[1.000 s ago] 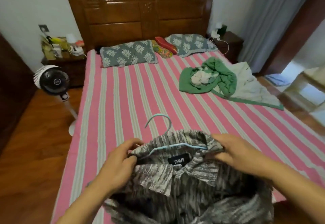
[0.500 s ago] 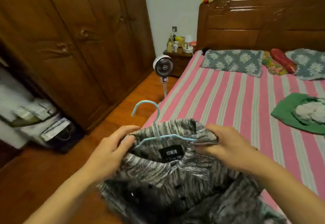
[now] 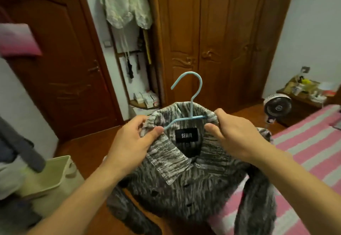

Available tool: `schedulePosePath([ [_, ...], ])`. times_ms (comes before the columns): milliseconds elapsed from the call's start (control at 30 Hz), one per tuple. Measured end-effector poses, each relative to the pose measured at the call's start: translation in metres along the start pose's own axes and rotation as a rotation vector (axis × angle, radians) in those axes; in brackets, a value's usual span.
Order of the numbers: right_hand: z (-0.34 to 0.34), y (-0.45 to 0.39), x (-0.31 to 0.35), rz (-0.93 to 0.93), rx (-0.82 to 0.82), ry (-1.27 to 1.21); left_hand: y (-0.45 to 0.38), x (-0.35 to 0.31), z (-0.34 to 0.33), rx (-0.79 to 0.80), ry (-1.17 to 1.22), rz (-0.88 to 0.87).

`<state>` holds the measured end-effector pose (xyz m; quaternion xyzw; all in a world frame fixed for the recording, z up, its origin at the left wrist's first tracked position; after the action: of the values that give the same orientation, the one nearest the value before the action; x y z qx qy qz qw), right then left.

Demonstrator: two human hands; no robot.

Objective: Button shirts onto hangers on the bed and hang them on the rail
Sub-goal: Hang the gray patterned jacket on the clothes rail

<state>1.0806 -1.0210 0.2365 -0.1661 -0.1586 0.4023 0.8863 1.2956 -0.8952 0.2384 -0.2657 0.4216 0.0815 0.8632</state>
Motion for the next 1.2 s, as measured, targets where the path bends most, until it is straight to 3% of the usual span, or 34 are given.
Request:
schedulePosePath([
  [200,-0.070,-0.084,0.066,-0.080,-0.132,-0.111,-0.025,0.100,0.102,0.063,-0.437,-0.120],
  [300,-0.100,-0.127,0.111,-0.072,-0.110,-0.314,-0.042,0.151,0.150,0.013,-0.363,-0.115],
  [400,-0.131,-0.162,0.133,-0.029,0.143,-0.538,-0.049,0.191,0.196,-0.116,-0.292,-0.074],
  [500,-0.171,-0.177,0.141,0.040,0.405,-0.453,-0.049,0.215,0.225,-0.114,-0.250,-0.020],
  [600,-0.200,-0.193,0.170,0.159,0.474,-0.370,-0.045,0.233,0.247,-0.078,-0.243,0.022],
  [767,-0.190,-0.208,0.244,0.387,0.453,-0.559,-0.015,0.268,0.306,-0.276,-0.142,0.251],
  [900,-0.171,-0.194,0.277,0.589,0.683,-0.604,0.021,0.250,0.346,-0.466,-0.094,0.266],
  [967,-0.164,-0.192,0.287,0.629,0.639,-0.593,0.037,0.233,0.359,-0.492,-0.189,0.336],
  [1067,-0.151,-0.198,0.321,0.694,0.410,-0.533,0.058,0.216,0.381,-0.478,-0.418,0.489],
  [1200,-0.147,-0.205,0.370,0.746,0.336,-0.494,0.111,0.174,0.426,-0.531,-0.838,0.733],
])
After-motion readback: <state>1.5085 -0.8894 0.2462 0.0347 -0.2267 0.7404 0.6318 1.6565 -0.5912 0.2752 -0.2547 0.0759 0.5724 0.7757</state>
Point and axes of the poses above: each hand's wrist, its own y-axis away from the middle knuckle, its own z-axis out of the back of the hand, x = y × z, the point moved 9 cm from there along -y, towards the middle knuckle, and after that the axes turned 6 degrees about y, right-handed, at the moved point
